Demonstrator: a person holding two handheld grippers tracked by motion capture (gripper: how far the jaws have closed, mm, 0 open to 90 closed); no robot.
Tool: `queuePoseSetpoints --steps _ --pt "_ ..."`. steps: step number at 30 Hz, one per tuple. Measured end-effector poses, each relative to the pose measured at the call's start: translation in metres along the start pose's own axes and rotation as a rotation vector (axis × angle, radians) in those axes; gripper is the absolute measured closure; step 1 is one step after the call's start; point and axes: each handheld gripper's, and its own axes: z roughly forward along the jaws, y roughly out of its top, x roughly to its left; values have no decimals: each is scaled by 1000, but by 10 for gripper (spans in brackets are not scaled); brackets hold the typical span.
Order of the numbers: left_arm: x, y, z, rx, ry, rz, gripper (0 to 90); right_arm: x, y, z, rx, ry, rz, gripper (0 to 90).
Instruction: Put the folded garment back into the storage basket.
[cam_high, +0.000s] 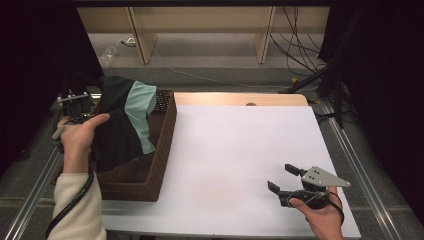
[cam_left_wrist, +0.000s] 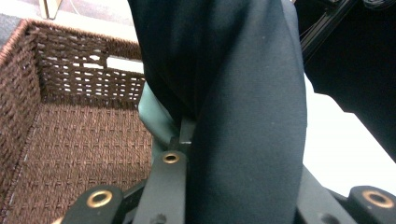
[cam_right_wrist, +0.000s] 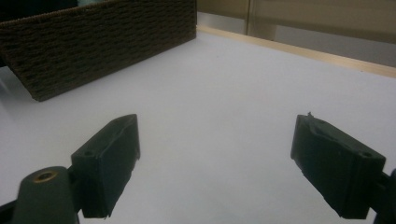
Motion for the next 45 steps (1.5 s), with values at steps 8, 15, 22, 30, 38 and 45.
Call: queuePoseSetpoints --steps 8,15,22,30,38,45 --pt "5 -3 7 17 7 -13 756 0 0 0 -1 1 -1 165" --pt "7 -6 12 30 12 -20 756 0 0 0 -1 1 -1 165" --pt "9 -7 15 39 17 -25 756 0 0 0 -1 1 -1 164" --pt "12 -10 19 50 22 -32 756 0 0 0 1 1 0 165" --pt "15 -13 25 69 31 -41 756 0 0 0 0 1 0 164" --pt "18 -16 31 85 42 -48 756 0 0 0 1 1 0 165"
